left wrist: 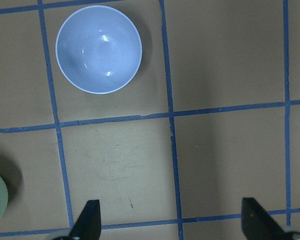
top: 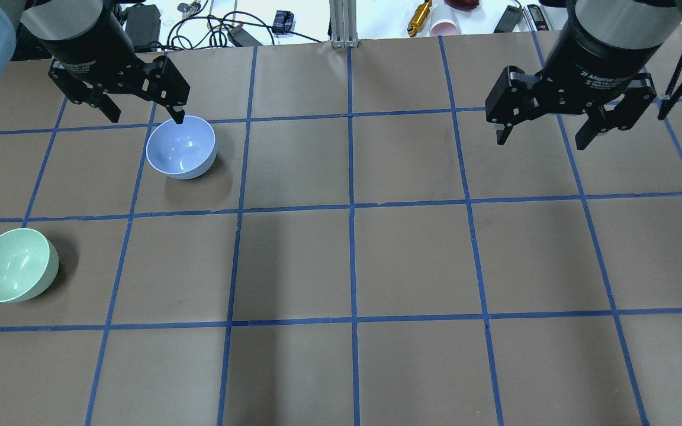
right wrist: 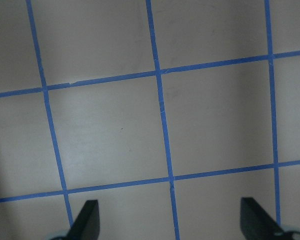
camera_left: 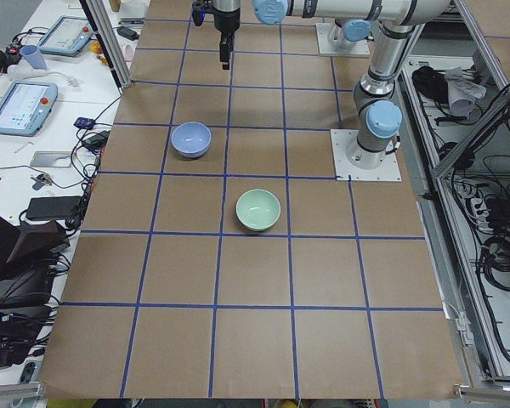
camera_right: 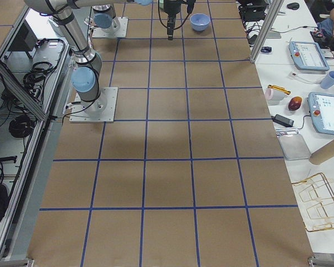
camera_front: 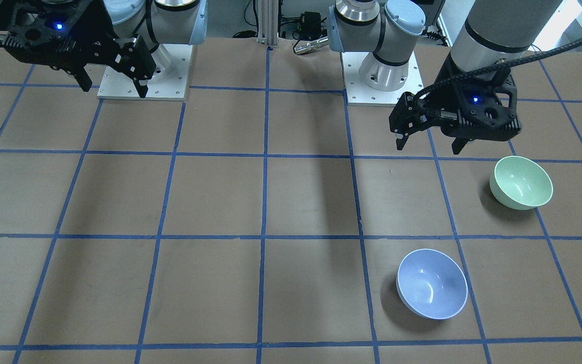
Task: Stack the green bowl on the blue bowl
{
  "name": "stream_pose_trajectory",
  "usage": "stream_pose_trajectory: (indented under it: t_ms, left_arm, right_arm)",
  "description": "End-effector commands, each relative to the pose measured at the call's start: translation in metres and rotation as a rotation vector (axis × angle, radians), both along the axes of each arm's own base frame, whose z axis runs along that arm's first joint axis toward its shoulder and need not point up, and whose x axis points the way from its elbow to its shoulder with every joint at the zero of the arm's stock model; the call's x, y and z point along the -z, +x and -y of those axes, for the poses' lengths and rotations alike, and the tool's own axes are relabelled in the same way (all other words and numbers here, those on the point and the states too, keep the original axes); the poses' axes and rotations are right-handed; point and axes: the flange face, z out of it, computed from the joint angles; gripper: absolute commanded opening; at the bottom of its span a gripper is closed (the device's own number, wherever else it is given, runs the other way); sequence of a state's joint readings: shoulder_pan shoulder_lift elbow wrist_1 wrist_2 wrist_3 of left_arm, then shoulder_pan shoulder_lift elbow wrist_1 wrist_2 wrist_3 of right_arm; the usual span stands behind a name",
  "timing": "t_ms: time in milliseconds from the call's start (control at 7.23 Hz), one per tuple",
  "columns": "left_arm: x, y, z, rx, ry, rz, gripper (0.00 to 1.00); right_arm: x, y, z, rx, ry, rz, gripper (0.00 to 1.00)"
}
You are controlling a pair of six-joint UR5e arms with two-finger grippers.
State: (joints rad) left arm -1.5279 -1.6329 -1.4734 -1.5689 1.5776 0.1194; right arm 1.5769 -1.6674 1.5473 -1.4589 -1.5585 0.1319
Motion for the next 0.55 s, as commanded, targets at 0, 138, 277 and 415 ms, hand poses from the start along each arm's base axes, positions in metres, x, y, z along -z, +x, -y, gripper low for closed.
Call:
stream_pose_trajectory:
  t_ms: [0, 138, 277, 415]
  left_arm:
    - [0.001, 0.006, -0.003, -0.014, 0.008, 0.006, 1.00]
    - [0.000, 0.030, 0.001, -0.058, 0.010, 0.006, 1.00]
    - [-0.002, 0.055, 0.000, -0.097, 0.015, -0.006, 1.00]
    - [-0.004, 0.073, -0.004, -0.087, 0.029, -0.007, 1.00]
  right_arm:
    - [0.000, 0.000, 0.000, 0.000, -0.001, 0.000, 1.00]
    - [-0.001, 0.000, 0.000, 0.000, -0.002, 0.000, 1.00]
    - [0.000, 0.000, 0.000, 0.000, -0.001, 0.000, 1.00]
    - [-0.001, 0.000, 0.000, 0.000, -0.002, 0.000, 1.00]
